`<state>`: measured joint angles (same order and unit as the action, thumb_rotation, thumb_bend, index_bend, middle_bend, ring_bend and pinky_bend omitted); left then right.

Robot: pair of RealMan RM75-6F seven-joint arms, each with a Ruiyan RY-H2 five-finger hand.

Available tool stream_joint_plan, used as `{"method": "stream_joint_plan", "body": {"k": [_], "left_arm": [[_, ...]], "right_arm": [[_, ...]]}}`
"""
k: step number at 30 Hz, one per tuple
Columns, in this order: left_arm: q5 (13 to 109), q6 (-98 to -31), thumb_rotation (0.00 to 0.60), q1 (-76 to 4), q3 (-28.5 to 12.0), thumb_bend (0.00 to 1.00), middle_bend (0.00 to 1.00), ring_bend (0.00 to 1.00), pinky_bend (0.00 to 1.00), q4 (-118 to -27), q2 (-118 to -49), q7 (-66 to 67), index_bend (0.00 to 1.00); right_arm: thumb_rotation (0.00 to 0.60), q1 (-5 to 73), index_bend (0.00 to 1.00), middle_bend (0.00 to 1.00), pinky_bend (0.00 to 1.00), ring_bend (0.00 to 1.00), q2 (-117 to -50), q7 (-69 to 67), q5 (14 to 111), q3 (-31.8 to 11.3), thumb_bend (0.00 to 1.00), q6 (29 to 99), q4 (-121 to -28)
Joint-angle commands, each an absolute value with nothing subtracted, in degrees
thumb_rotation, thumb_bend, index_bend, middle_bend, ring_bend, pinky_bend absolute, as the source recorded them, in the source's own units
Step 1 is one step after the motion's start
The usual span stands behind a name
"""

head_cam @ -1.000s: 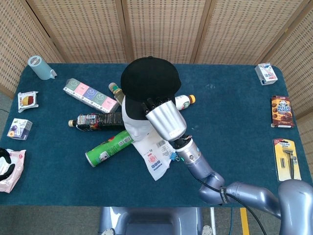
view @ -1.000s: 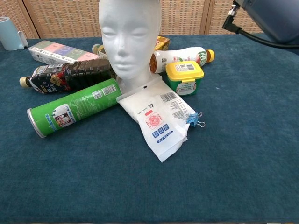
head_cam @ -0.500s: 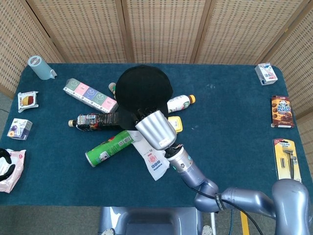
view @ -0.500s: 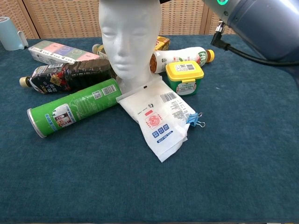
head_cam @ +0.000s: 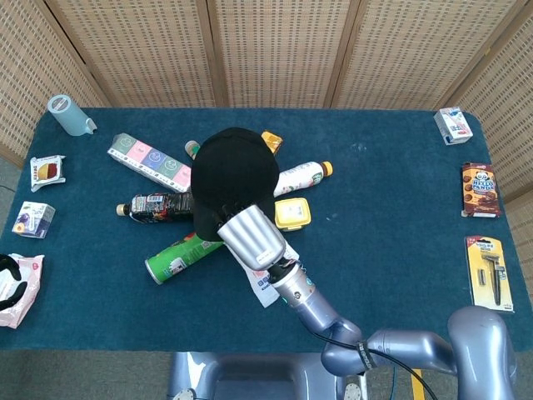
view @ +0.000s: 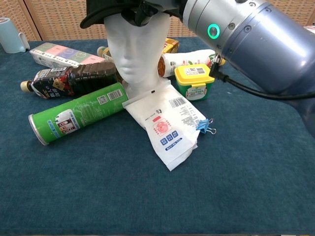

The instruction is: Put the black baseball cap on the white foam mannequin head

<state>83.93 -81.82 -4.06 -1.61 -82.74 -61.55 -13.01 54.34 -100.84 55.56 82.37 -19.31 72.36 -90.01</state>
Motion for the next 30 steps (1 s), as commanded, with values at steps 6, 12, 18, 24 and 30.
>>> {"method": "stream_joint_plan", "body": {"k": [6, 12, 18, 24, 30], "left_arm": [[84.0, -81.7, 0.600, -4.0, -1.5, 0.31, 0.44, 0.36, 0.37, -82.9, -61.5, -12.8, 0.57], [84.0, -81.9, 0.600, -4.1, -1.7, 0.31, 0.44, 0.36, 0.36, -83.2, -61.3, -12.6, 0.56], [84.4, -81.9, 0.600, -4.2, -1.6, 0.31, 0.44, 0.36, 0.36, -83.6, -61.3, -12.3, 0.55], [84.3, -81.8, 0.600, -4.4, -1.6, 0.31, 0.44, 0.36, 0.35, -84.0, -61.0, -12.1, 0.55], [84.5, -81.6, 0.600, -4.6, -1.6, 0.31, 0.44, 0.36, 0.35, -84.7, -60.7, -11.8, 0.54]], "right_arm": [[0.600, 54.1, 0.73, 0.68, 0.89, 0.79, -101.0, 54.4, 82.1, -18.5, 0.37, 71.9, -89.9], [0.600, 53.5, 0.63, 0.62, 0.84, 0.72, -99.6, 52.9, 81.3, -18.2, 0.27, 71.2, -91.9], [0.600, 53.1, 0.53, 0.58, 0.83, 0.69, -98.6, 52.0, 81.1, -18.3, 0.25, 71.2, -93.1], [0.600, 52.5, 0.43, 0.53, 0.80, 0.65, -97.5, 51.9, 80.5, -17.7, 0.25, 71.0, -94.1], [0.600, 51.6, 0.32, 0.46, 0.75, 0.60, -95.5, 51.6, 79.9, -17.4, 0.26, 70.9, -96.1]]}}
